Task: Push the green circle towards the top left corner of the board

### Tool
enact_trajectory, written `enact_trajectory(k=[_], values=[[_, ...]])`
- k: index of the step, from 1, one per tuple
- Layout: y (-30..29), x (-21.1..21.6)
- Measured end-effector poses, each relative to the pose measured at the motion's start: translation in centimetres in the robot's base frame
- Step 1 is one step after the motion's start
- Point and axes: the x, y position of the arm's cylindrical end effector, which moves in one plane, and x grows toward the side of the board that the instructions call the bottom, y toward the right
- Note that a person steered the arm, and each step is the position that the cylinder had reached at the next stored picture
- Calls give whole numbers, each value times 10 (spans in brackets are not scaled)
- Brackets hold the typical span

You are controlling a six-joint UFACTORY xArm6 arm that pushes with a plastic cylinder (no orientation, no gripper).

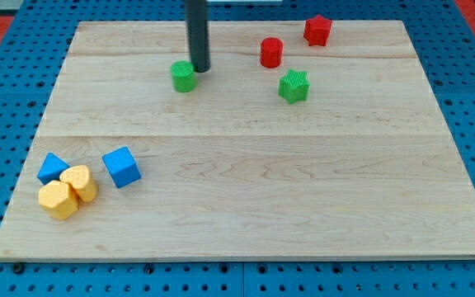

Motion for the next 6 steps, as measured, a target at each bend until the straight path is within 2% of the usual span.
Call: enact_trajectory(k=[1,2,3,4,5,6], values=[[33,43],[-18,28],[-84,-30],[-135,-57],[-116,-35],[-189,-40]])
